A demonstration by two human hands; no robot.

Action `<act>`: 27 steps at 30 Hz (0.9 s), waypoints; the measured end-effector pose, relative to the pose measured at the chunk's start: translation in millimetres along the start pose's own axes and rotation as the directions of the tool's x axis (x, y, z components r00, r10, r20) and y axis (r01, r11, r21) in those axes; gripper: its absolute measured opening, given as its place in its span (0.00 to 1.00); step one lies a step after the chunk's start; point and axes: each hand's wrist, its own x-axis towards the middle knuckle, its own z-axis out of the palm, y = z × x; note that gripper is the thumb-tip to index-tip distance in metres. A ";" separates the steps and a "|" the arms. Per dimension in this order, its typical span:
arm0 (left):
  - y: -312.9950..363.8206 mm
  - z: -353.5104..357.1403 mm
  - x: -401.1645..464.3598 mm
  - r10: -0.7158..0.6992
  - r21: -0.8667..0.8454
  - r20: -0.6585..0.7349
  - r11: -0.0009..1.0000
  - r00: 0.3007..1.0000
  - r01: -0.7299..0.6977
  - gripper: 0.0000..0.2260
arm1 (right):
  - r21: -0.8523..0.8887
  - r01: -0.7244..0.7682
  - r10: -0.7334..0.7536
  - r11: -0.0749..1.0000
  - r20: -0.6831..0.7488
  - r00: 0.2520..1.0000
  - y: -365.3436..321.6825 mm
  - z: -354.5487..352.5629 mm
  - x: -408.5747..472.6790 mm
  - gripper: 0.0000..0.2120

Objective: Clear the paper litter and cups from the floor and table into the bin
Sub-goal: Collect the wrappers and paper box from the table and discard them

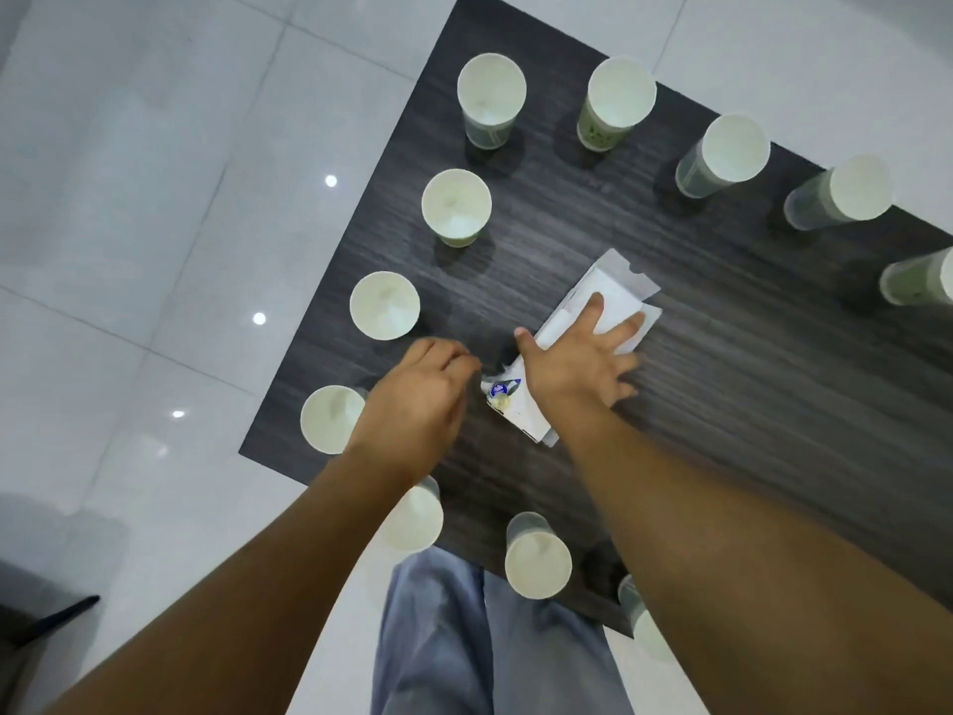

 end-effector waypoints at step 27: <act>120.0 -89.0 -61.4 0.290 0.115 0.164 0.944 0.943 -0.311 0.15 | -0.155 0.286 -0.299 0.946 -0.070 0.952 123.8 -117.6 -182.5 0.28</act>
